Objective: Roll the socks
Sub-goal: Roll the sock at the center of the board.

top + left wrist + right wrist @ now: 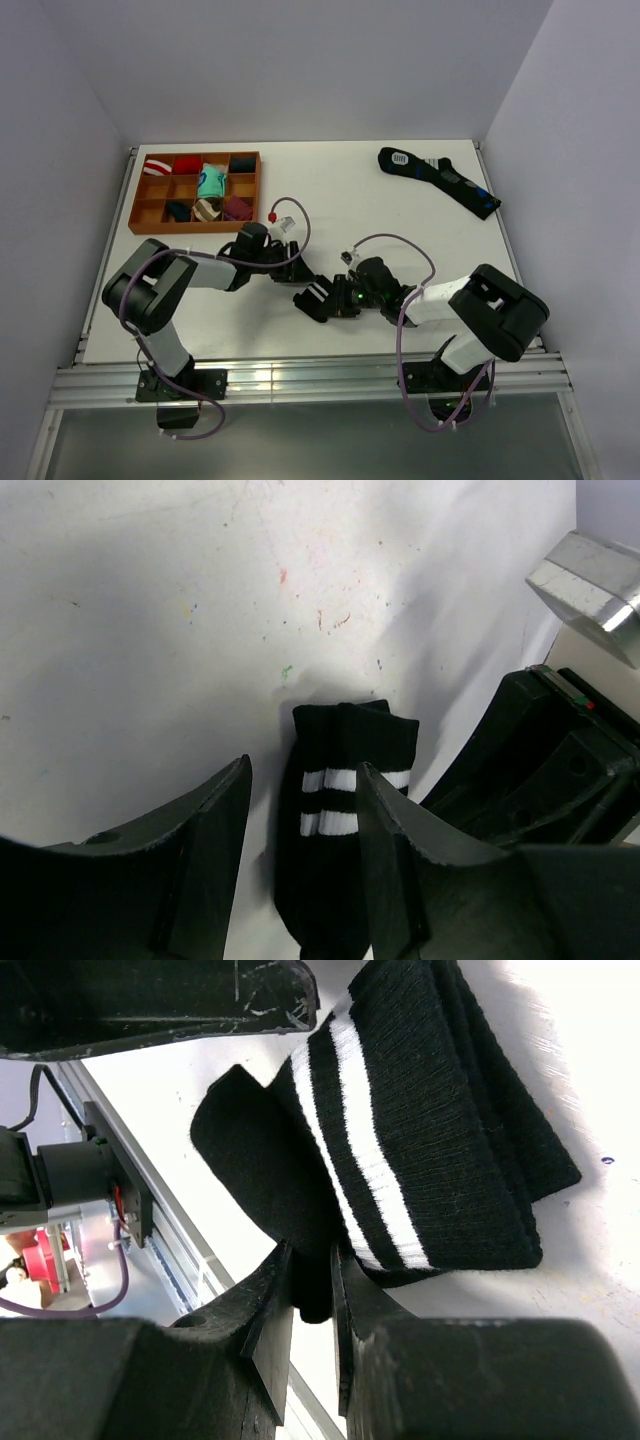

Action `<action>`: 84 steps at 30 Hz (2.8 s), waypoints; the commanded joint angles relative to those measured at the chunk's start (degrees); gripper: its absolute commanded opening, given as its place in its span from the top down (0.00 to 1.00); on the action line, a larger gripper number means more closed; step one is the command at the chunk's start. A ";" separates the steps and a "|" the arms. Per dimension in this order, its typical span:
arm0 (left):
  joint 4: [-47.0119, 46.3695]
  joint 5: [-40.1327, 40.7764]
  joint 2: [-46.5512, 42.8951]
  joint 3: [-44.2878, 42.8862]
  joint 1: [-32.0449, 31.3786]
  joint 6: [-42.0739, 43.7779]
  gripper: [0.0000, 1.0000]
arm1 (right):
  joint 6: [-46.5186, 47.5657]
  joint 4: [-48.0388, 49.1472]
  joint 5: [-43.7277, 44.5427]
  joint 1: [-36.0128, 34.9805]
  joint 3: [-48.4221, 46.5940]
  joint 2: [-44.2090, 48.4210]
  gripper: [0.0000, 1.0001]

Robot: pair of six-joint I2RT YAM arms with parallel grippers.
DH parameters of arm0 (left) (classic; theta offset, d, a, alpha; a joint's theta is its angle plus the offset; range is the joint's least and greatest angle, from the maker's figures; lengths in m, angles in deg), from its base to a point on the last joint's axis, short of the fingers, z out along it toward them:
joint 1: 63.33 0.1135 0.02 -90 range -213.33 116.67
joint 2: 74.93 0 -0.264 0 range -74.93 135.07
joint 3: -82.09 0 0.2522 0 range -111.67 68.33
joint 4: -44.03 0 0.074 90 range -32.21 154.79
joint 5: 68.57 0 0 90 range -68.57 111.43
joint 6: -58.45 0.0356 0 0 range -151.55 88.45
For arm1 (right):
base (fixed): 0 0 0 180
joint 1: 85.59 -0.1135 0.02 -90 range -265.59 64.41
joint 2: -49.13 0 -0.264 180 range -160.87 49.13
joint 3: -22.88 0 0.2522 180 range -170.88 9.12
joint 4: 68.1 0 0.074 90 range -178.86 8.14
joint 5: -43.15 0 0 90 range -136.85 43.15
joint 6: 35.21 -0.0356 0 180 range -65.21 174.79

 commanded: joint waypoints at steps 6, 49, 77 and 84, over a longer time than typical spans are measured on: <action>0.55 -3.29 2.36 -1.52 0.08 3.24 0.48 | 3.41 -12.62 2.28 0.11 1.27 -1.58 0.82; 9.17 12.27 -0.72 -2.67 5.09 0.00 1.00 | 11.06 -26.14 -3.70 0.90 -9.79 -5.10 0.82; -5.50 11.56 -11.34 7.35 5.09 -0.88 0.65 | 20.90 -52.34 -13.98 4.42 -32.39 -21.53 0.82; -10.68 11.30 -18.64 14.00 5.09 -1.14 0.62 | 20.99 -54.97 -13.63 4.42 -34.41 -23.20 0.82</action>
